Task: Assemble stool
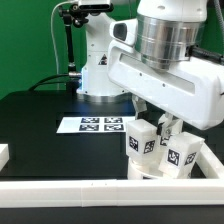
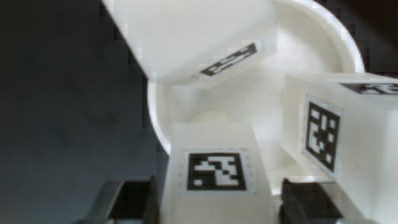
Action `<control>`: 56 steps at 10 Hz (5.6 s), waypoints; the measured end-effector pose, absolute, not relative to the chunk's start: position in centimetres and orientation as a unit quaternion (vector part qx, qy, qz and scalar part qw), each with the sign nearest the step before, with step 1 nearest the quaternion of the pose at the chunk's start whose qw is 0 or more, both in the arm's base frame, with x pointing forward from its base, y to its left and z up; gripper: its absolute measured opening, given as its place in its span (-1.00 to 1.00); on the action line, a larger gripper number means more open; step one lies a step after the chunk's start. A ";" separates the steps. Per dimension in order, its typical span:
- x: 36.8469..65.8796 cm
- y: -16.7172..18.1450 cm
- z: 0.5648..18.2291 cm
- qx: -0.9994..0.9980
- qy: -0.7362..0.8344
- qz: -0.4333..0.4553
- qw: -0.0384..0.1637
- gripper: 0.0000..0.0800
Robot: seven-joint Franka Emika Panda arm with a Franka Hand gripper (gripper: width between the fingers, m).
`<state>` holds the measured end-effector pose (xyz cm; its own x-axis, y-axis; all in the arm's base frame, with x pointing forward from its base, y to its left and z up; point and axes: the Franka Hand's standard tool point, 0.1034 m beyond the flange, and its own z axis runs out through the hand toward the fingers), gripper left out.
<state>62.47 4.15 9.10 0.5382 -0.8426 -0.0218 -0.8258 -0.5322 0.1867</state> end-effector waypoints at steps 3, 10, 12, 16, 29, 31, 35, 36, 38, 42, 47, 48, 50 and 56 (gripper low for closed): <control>62.5 4.2 8.9 0.830 -0.551 -0.041 0.075 -0.16; 61.9 5.7 8.5 0.653 -0.755 0.008 0.052 -0.16; 61.9 6.0 8.5 0.619 -0.784 -0.002 0.041 -0.16; 62.1 6.1 8.8 0.633 -0.773 -0.006 0.035 0.50; 63.5 6.8 11.8 0.896 -0.443 0.015 0.019 0.62; 63.5 6.7 11.7 0.921 -0.388 0.014 0.020 0.62; 63.5 7.0 11.8 0.968 -0.248 0.014 0.020 0.62; 63.5 7.1 12.1 0.984 -0.176 0.015 0.019 0.62; 63.5 6.7 12.6 0.998 -0.056 0.025 0.018 0.62; 63.8 5.6 13.2 0.988 0.146 0.030 0.025 0.62; 63.6 5.0 13.6 0.937 0.347 0.014 0.045 0.62; 63.4 4.8 13.4 0.920 0.389 0.010 0.045 0.62; 63.2 4.2 13.1 0.861 0.507 0.001 0.046 0.62; 62.5 3.4 12.3 0.794 0.604 -0.024 0.058 0.62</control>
Offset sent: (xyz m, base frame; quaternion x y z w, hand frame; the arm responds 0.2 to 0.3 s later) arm -0.0140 -0.0112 -0.0099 0.0263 0.0391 0.2529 0.9663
